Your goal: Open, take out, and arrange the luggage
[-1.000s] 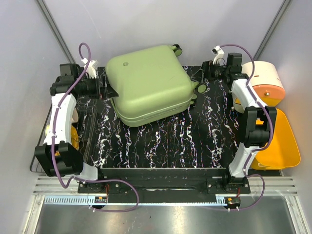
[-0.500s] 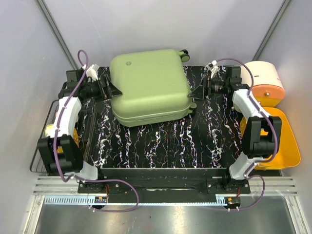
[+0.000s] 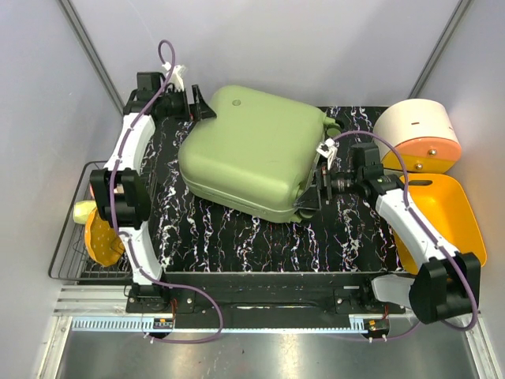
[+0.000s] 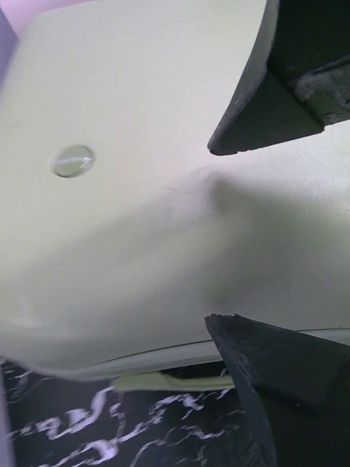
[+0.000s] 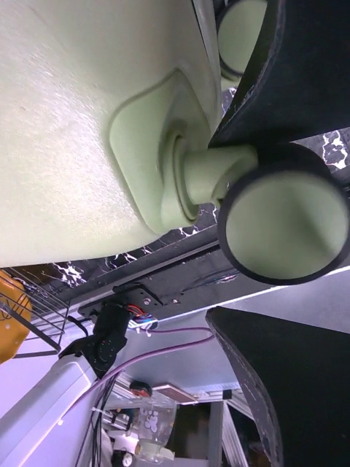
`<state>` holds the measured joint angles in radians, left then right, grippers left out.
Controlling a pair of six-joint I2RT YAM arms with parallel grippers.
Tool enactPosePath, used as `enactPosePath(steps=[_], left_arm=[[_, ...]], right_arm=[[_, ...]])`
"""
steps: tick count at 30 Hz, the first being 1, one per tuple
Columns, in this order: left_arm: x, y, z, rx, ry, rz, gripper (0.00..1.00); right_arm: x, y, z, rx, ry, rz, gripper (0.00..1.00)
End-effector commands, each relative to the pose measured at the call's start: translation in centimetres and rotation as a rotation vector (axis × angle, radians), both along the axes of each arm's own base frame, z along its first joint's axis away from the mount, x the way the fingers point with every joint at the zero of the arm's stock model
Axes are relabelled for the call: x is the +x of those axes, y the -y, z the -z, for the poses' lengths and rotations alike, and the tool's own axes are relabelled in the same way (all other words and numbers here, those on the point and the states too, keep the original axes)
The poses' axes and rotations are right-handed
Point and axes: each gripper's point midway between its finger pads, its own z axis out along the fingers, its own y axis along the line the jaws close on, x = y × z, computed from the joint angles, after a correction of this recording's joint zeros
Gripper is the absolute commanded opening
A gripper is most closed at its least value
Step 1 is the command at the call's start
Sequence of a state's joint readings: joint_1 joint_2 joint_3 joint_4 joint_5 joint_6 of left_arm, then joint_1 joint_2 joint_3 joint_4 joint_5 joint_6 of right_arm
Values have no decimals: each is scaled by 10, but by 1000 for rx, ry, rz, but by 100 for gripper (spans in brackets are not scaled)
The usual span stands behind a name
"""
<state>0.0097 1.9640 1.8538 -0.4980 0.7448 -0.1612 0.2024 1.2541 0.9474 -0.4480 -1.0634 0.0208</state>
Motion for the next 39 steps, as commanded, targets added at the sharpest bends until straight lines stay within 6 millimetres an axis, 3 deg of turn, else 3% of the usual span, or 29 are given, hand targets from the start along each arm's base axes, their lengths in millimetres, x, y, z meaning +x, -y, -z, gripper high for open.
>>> enactPosePath(steps=[1, 3, 4, 5, 6, 7, 8, 9, 10, 11, 12, 14, 17, 19, 22, 23, 25, 26, 27, 28, 30, 31, 33, 34, 36, 37, 39], left_arm=[[0, -30, -82, 83, 180, -31, 95], [-21, -50, -85, 107, 136, -79, 95], [-44, -54, -105, 131, 175, -90, 95], [-63, -57, -77, 147, 87, -99, 95], [-91, -56, -95, 158, 128, -105, 95], [-107, -54, -90, 156, 111, -107, 95], [-127, -50, -61, 136, 30, -93, 95], [-143, -45, -57, 121, 15, -83, 95], [-165, -39, -64, 79, 14, -86, 95], [-181, -33, -37, 46, -68, -75, 93], [-197, -26, -36, 16, -76, -62, 92], [-218, -12, -7, -56, -184, -33, 91], [-234, 6, 10, -79, -203, 13, 90], [-234, 14, 14, -91, -205, 23, 90], [-211, 14, 20, -103, -200, 6, 91], [-200, 15, 12, -103, -168, 9, 90], [-178, 14, 20, -109, -199, -2, 90], [-165, 14, 11, -107, -172, -1, 90], [-153, 13, 20, -101, -196, -8, 90], [-140, 12, 10, -89, -158, -9, 89], [-120, 8, 15, -64, -151, -25, 89], [-107, 2, 4, -55, -114, -41, 89], [-90, -5, 6, -57, -120, -65, 89], [-80, -16, -5, -72, -103, -100, 89], [-69, -29, -4, -92, -119, -137, 89], [-67, -36, -13, -130, -115, -138, 89], [-67, -40, -20, -146, -105, -137, 90]], right_arm=[[-2, 2, -18, -33, 49, 69, 94], [3, 7, -24, -64, 104, 104, 95], [7, 8, -28, -74, 127, 118, 95], [9, 8, -29, -74, 129, 122, 95], [9, 7, -31, -65, 118, 123, 94], [8, 4, -32, -47, 104, 112, 94], [12, 2, -31, -38, 92, 111, 94], [13, 0, -31, -31, 67, 116, 93], [13, -2, -29, -27, 53, 109, 93], [14, -4, -27, -25, 45, 104, 93], [14, -5, -25, -23, 31, 103, 93], [12, -11, -24, -11, 32, 84, 92], [10, -22, -22, -8, 30, 63, 92], [10, -30, -22, -3, 20, 55, 92], [14, -46, -21, 12, 23, 37, 92], [19, -53, -19, 15, 27, 29, 92], [25, -66, -25, 29, 34, 18, 92], [33, -73, -21, 35, 31, 17, 92], [37, -78, -23, 43, 21, 22, 92], [41, -89, -31, 54, 42, 11, 92], [50, -105, -32, 64, 47, 5, 92], [52, -116, -44, 80, 74, -6, 92], [56, -125, -49, 91, 65, -8, 91], [58, -125, -54, 95, 70, -3, 91], [53, -117, -60, 81, 131, -2, 91], [50, -110, -50, 53, 137, 10, 91], [52, -81, -59, 49, 208, 72, 90]])
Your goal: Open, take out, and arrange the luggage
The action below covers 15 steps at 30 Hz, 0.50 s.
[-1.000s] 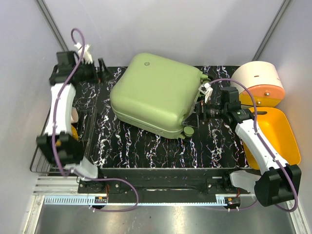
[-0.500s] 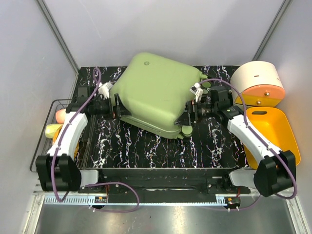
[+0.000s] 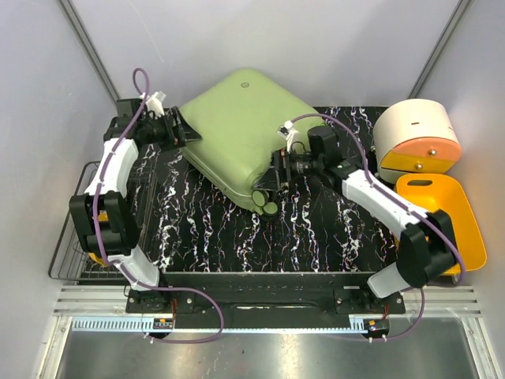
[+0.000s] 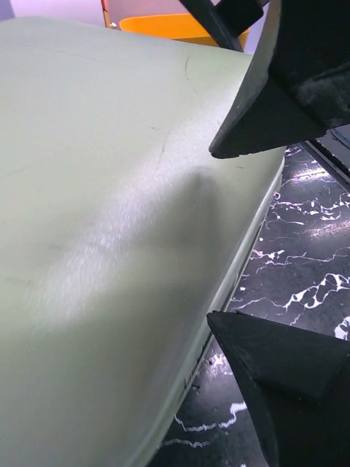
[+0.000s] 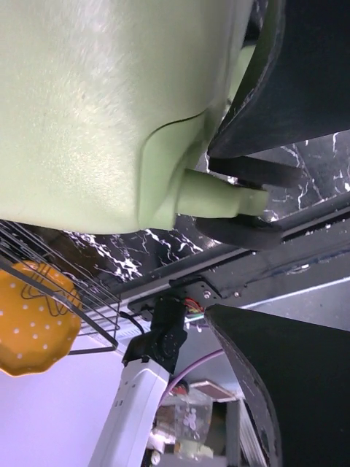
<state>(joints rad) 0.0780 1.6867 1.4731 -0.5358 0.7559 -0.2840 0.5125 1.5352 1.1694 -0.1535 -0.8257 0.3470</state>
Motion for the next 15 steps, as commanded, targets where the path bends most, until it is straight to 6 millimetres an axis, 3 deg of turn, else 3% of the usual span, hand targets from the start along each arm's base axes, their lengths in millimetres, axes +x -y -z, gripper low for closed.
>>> enactPosePath(steps=[1, 2, 3, 6, 7, 9, 10, 15], left_arm=[[15, -17, -44, -53, 131, -16, 90], [11, -16, -47, -51, 145, -5, 90], [5, -15, -57, -40, 181, 7, 91], [-13, -9, -77, -25, 268, 69, 95], [-20, -5, -82, -28, 286, 95, 96], [-34, -1, -98, -11, 360, 138, 98], [-43, 5, -101, -24, 375, 173, 99], [-81, 25, -115, 2, 435, 277, 99]], right_arm=[[9, 43, -33, 30, 223, 100, 90], [19, 69, -40, 24, 274, 157, 88], [22, 82, -37, 8, 291, 182, 88], [30, 117, -15, -96, 396, 241, 89], [34, 127, 2, -153, 400, 287, 89], [43, 133, 12, -187, 461, 306, 88], [42, 134, 25, -193, 447, 307, 87], [67, 126, 49, -158, 479, 318, 81]])
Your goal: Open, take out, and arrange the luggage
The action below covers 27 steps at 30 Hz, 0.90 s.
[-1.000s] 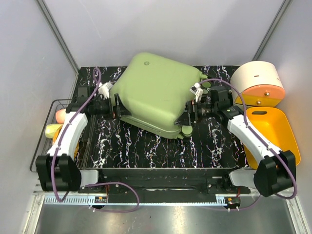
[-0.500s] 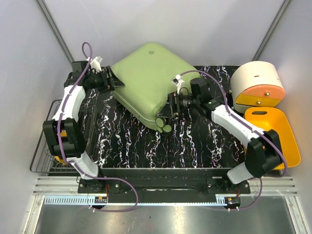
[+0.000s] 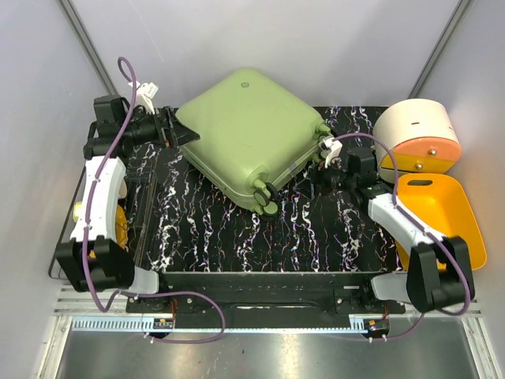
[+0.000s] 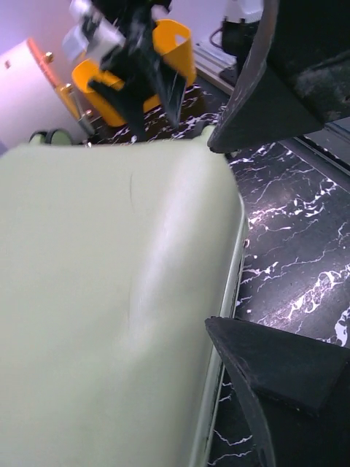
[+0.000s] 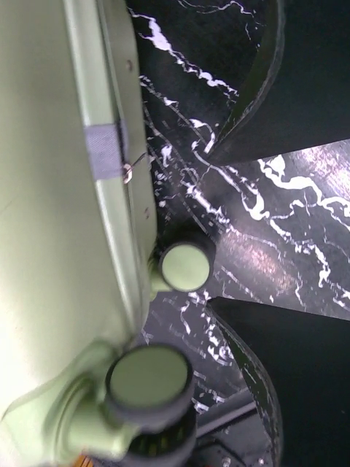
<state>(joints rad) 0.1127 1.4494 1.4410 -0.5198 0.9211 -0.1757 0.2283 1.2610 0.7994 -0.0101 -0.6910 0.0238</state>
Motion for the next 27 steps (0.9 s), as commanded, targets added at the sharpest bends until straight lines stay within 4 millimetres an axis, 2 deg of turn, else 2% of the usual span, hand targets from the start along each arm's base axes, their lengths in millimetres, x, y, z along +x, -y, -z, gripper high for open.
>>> enactPosePath(steps=[1, 2, 6, 12, 18, 21, 23, 25, 27], left_arm=[[-38, 23, -26, 33, 136, 149, 99], [-43, 26, -30, 34, 149, 162, 99], [-55, 31, -39, 34, 179, 177, 99], [-60, 36, -31, 20, 154, 199, 98], [-65, 43, -38, 20, 192, 222, 97], [-67, 46, -39, 43, 217, 223, 97], [-77, 59, -36, 67, 220, 258, 96], [-85, 69, -29, 122, 245, 306, 96], [-92, 78, -27, 173, 297, 360, 97]], right_arm=[[35, -1, 8, -18, 131, 30, 80], [40, -3, 16, -20, 121, 27, 80], [56, -8, 27, -7, 144, 27, 76], [65, -24, 38, 27, 149, -4, 68], [74, -41, 47, 16, 166, -38, 64], [80, -46, 49, 11, 179, -30, 54], [83, -46, 49, 10, 189, -19, 40], [84, -43, 51, -3, 185, 3, 35], [81, -37, 53, -32, 191, 18, 21]])
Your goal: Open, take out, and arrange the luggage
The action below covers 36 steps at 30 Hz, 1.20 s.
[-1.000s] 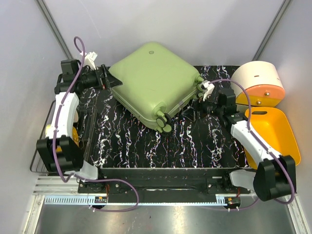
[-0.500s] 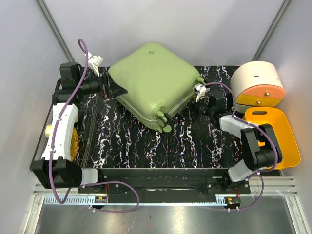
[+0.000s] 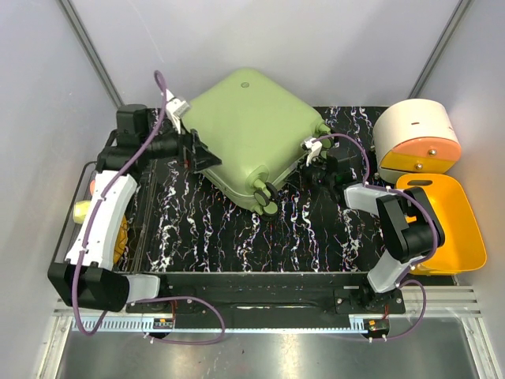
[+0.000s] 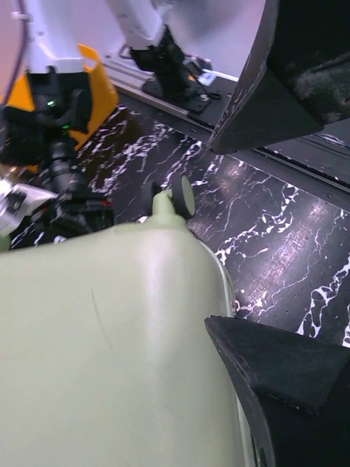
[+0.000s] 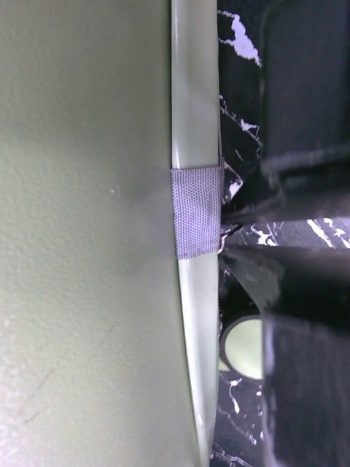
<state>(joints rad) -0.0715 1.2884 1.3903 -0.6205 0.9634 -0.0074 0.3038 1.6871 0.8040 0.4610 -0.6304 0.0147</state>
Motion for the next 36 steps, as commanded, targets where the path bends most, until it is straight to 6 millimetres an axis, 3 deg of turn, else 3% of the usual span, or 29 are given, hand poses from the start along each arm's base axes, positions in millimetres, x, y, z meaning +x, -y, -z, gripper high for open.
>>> enactPosePath(steps=[1, 2, 3, 5, 6, 8, 9, 11, 12, 15, 17, 21, 27, 30, 32, 36], left_arm=[[-28, 24, -3, 123, 160, 128, 97], [-29, 30, 0, 155, 173, 147, 98], [-38, 46, -2, 192, 224, 211, 98], [-39, 57, 11, 270, 219, 235, 98], [-49, 75, 11, 291, 250, 290, 98], [-42, 88, 23, 369, 267, 290, 97], [-50, 106, 21, 385, 311, 341, 97], [-46, 121, 31, 448, 336, 358, 97], [-56, 137, 27, 459, 384, 410, 97], [-60, 162, 41, 531, 438, 485, 97], [-57, 174, 58, 581, 431, 520, 97], [-45, 195, 67, 592, 409, 524, 97], [-30, 199, 107, 673, 332, 486, 88], [-31, 179, 131, 794, 263, 475, 83], [-35, 167, 134, 828, 247, 477, 81], [-55, 129, 152, 904, 195, 514, 79]], right_arm=[[14, 5, -22, -28, 113, 44, 14], [12, 7, -27, -38, 130, 46, 2], [10, 11, -23, -48, 119, 58, 0], [7, 19, -23, -50, 88, 76, 0], [8, 22, -23, -54, 80, 90, 0], [9, 27, -22, -64, 69, 113, 0], [10, 30, -20, -71, 72, 130, 0], [13, 33, -25, -71, 91, 151, 0], [16, 36, -26, -75, 97, 167, 0], [20, 40, -31, -73, 103, 195, 0], [21, 43, -33, -73, 103, 215, 0], [30, 56, -35, -83, 90, 315, 0], [30, 65, -39, -75, 71, 366, 0], [34, 71, -42, -86, 85, 398, 0], [37, 77, -44, -106, 101, 422, 0], [46, 97, -52, -191, 188, 494, 0]])
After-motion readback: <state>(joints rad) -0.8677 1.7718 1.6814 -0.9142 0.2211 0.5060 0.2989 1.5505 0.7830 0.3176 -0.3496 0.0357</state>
